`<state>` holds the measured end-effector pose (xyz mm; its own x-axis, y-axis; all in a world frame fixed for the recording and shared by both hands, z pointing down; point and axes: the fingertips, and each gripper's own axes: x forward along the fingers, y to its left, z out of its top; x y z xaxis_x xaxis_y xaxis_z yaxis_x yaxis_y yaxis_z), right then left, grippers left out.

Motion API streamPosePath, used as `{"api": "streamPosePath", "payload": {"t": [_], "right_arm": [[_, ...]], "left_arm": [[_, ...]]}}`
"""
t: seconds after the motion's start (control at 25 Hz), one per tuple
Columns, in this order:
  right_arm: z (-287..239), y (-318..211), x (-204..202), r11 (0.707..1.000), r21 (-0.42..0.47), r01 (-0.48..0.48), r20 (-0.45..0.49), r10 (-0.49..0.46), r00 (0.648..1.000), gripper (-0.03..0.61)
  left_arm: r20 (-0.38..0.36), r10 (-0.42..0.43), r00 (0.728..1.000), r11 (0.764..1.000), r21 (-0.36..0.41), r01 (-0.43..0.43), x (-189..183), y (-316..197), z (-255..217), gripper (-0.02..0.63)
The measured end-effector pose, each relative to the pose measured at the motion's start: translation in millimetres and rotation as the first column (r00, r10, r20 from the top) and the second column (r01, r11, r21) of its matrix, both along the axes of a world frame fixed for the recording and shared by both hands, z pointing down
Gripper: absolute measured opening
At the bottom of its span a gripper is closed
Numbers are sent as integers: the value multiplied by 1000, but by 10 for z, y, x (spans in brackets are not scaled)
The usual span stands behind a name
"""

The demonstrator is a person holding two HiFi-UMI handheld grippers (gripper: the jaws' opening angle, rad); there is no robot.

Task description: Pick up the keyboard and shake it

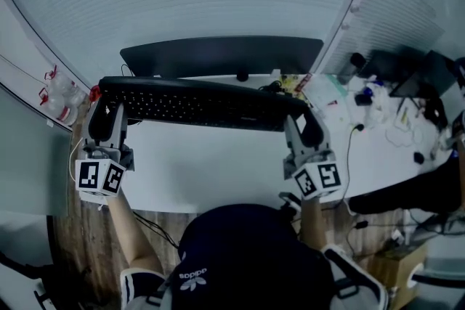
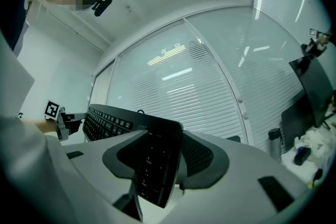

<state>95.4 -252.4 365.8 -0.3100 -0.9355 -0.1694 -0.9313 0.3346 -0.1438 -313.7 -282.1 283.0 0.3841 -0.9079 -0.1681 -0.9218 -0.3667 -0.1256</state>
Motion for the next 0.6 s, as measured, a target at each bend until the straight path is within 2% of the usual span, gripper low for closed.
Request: {"api": "streamPosePath", "payload": {"t": [0.28,0.6], "right_arm": [[-33,53,-144,1000,13,1,0,-1,1000,195],[-74,18,-34,1000,25,13,16,-14,1000,195]], "left_arm": [[28,-3,1000,999,35,2,-98,41,-173,206],[0,6,1000,998,65,-6,0,123,-293,206]]}}
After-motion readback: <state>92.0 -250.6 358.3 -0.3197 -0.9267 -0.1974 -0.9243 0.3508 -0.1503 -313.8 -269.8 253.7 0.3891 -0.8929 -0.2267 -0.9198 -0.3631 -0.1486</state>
